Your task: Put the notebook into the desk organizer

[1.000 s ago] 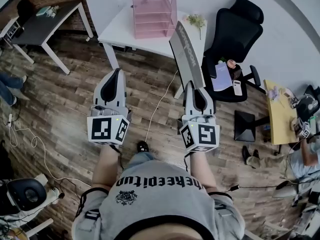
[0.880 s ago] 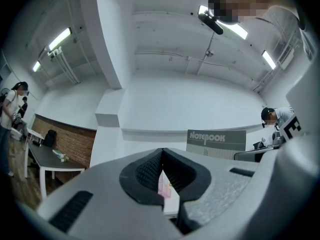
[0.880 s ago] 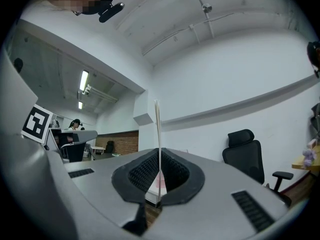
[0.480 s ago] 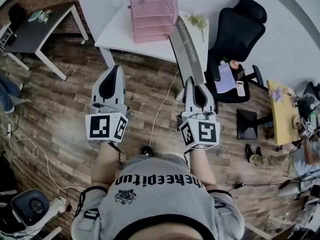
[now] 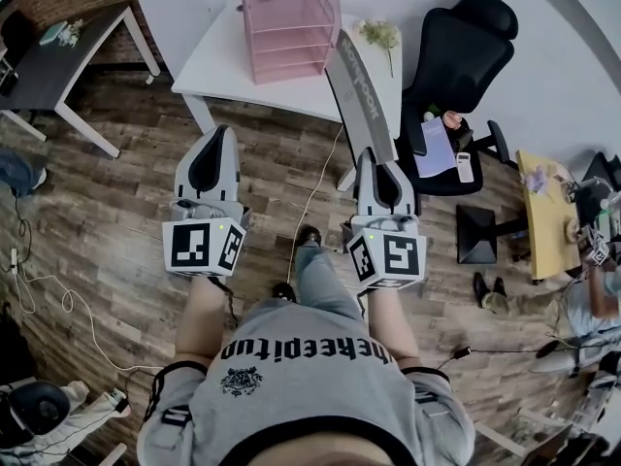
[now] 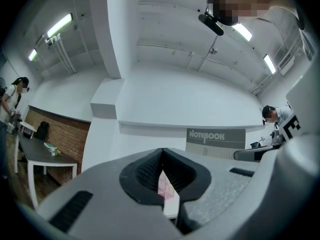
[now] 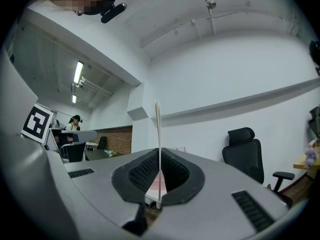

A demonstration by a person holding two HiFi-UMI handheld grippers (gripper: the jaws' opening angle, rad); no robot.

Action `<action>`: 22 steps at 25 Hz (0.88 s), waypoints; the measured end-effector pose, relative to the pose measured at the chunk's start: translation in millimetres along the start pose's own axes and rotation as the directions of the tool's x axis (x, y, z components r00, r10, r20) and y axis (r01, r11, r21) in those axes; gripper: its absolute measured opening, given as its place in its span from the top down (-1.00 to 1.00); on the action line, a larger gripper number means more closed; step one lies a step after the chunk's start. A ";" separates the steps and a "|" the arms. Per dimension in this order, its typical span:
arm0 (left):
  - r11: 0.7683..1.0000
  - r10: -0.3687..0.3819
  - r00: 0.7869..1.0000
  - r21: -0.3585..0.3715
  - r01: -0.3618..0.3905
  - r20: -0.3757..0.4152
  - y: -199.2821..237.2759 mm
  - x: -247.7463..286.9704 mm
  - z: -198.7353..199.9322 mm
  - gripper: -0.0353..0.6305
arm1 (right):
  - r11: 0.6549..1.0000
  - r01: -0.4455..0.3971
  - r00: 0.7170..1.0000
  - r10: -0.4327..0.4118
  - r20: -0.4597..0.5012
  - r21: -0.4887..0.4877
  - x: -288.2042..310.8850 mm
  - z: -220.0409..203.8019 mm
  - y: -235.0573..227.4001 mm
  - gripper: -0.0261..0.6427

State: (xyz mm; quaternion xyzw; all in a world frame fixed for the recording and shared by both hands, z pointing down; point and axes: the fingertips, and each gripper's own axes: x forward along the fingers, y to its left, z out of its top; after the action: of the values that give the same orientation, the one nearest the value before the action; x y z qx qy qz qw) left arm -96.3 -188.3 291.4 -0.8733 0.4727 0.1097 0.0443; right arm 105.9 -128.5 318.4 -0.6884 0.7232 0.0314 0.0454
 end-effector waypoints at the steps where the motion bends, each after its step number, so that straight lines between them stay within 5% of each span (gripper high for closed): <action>1: 1.000 0.000 1.000 0.002 0.000 -0.002 1.5 4.1 -1.9 0.88 | 1.000 0.000 1.000 0.000 0.000 -0.001 5.2 -0.8 -1.8 0.89; 14: 0.998 0.055 0.998 0.017 -0.055 0.016 46.5 90.4 -14.1 0.88 | 0.998 -0.053 0.999 0.053 0.000 -0.036 118.3 -6.4 -23.1 0.89; 22: 0.993 0.116 0.993 0.016 -0.116 0.020 77.1 136.0 -24.0 0.88 | 0.981 -0.116 0.993 0.111 -0.043 -0.152 187.1 -20.4 -32.5 0.89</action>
State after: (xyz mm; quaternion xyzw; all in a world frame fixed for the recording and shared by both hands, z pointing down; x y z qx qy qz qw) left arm -85.2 -345.9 285.0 -0.8429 0.5229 0.1163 0.0496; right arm 128.9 -318.1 318.9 -0.6478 0.7574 0.0782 -0.0222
